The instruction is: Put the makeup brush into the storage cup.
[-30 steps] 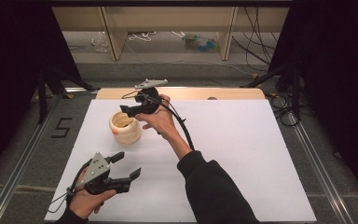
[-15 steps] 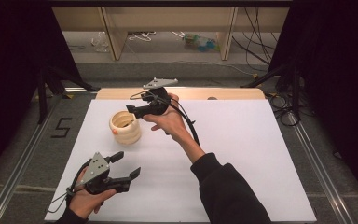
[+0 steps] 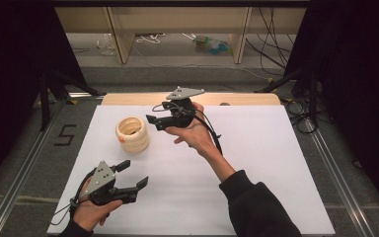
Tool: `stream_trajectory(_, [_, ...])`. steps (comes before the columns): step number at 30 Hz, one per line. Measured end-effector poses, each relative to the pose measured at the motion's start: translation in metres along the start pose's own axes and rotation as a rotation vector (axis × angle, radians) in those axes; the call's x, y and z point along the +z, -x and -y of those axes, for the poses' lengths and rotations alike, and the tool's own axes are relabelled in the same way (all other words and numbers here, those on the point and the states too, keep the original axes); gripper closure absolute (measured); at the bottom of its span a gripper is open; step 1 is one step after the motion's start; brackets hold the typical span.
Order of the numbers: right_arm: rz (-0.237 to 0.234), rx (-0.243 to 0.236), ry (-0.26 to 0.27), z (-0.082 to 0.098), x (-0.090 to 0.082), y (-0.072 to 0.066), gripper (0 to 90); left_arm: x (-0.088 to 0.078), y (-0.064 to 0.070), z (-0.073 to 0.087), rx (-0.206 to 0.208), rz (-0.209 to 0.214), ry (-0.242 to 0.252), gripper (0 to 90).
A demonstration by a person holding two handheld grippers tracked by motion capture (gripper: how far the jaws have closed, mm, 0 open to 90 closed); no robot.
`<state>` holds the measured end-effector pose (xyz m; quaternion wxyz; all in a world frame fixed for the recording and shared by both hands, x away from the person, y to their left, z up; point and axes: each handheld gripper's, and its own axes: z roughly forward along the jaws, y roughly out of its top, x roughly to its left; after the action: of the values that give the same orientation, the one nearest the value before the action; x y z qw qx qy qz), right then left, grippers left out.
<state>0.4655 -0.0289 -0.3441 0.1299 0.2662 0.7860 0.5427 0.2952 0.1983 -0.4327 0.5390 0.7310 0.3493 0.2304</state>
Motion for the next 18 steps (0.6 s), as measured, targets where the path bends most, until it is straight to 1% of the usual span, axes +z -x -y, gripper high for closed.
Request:
stream_trajectory(2, [0.002, -0.015, -0.008, 0.001, -0.006, -0.001, 26.3, 0.0, 0.0, 0.0, 0.001, -0.001, 0.0, 19.1])
stream_trajectory(4, [0.005, -0.03, 0.003, 0.003, -0.012, -0.002, 26.3, 0.0, 0.0, 0.0, -0.005, 0.0, 0.0, 19.2])
stream_trajectory(10, [0.009, -0.033, 0.006, 0.01, -0.026, -0.002, 26.4, 0.001, 0.0, 0.0, -0.004, 0.0, -0.001, 19.1])
stream_trajectory(18, [0.015, -0.035, 0.014, 0.021, -0.043, 0.003, 26.3, 0.0, 0.0, 0.0, 0.0, -0.001, -0.001, 19.1])
